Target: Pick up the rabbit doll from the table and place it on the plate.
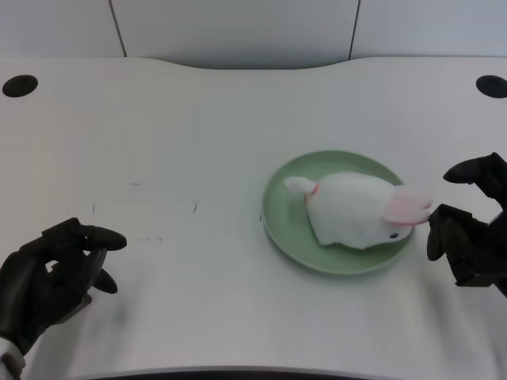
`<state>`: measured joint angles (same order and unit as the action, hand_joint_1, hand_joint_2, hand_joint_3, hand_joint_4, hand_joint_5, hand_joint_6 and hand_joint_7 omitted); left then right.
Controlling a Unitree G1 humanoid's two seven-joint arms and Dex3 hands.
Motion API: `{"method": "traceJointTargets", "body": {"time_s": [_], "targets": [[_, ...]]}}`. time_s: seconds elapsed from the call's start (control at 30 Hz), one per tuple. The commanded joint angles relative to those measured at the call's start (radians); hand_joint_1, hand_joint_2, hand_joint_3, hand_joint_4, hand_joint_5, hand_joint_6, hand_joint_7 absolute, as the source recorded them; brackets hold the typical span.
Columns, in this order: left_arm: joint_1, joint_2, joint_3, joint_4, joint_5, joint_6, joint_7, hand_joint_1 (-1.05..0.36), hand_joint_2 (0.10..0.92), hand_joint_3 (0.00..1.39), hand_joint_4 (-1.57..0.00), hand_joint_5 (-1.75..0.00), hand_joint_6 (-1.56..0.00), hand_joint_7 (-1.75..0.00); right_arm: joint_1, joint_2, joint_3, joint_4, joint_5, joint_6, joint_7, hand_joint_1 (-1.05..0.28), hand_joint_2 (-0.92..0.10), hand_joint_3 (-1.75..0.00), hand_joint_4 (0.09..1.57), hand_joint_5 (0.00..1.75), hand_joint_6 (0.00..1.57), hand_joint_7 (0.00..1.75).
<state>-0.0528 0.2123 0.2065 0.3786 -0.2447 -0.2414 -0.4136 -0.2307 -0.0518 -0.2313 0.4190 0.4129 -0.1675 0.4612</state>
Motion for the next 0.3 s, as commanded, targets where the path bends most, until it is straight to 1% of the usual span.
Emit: {"method": "traceJointTargets", "body": {"time_s": [0.03, 0.07, 0.1, 0.17, 0.2, 0.23, 0.27, 0.3], "targets": [[0.014, 0.01, 0.019, 0.001, -0.014, 0.0, 0.003, -0.6, 0.921, 0.57, -0.5, -1.71, -0.59, -1.13, -0.005, 0.008, -0.021, 0.008, 0.033, -0.001, 0.011, -0.14, -0.09, -1.7, 1.17, 1.61, 0.87, 1.56], [0.019, 0.01, 0.019, -0.005, -0.012, 0.007, 0.005, -0.6, 0.921, 0.57, -0.49, -1.7, -0.58, -1.14, -0.005, 0.012, -0.024, 0.002, 0.042, 0.018, 0.003, -0.15, -0.08, -1.7, 1.16, 1.62, 0.86, 1.57], [0.024, 0.011, 0.018, -0.014, -0.008, 0.016, 0.011, -0.61, 0.921, 0.57, -0.48, -1.7, -0.57, -1.15, -0.007, 0.014, -0.028, 0.001, 0.056, 0.029, 0.011, -0.19, -0.08, -1.7, 1.14, 1.65, 0.84, 1.59], [0.034, 0.007, 0.018, -0.032, -0.002, 0.026, 0.025, -0.61, 0.921, 0.57, -0.48, -1.7, -0.56, -1.15, -0.015, 0.017, -0.041, 0.004, 0.097, 0.058, 0.037, -0.2, -0.1, -1.72, 1.08, 1.72, 0.76, 1.67], [0.037, 0.005, 0.019, -0.037, -0.001, 0.027, 0.029, -0.61, 0.921, 0.57, -0.48, -1.69, -0.56, -1.15, -0.019, 0.018, -0.047, 0.008, 0.111, 0.067, 0.049, -0.21, -0.11, -1.74, 1.05, 1.73, 0.7, 1.71], [0.041, 0.004, 0.019, -0.042, 0.004, 0.033, 0.04, -0.61, 0.921, 0.57, -0.48, -1.69, -0.56, -1.15, -0.025, 0.018, -0.054, 0.018, 0.123, 0.073, 0.057, -0.2, -0.12, -1.74, 1.04, 1.74, 0.67, 1.73], [0.045, 0.001, 0.019, -0.046, 0.007, 0.036, 0.051, -0.61, 0.921, 0.56, -0.49, -1.67, -0.57, -1.14, -0.029, 0.017, -0.059, 0.024, 0.132, 0.082, 0.06, -0.19, -0.14, -1.74, 1.03, 1.74, 0.65, 1.74], [0.047, 0.0, 0.019, -0.047, 0.008, 0.038, 0.058, -0.6, 0.921, 0.56, -0.5, -1.66, -0.56, -1.13, -0.031, 0.017, -0.061, 0.027, 0.137, 0.085, 0.062, -0.2, -0.16, -1.74, 1.02, 1.74, 0.64, 1.74]]}}
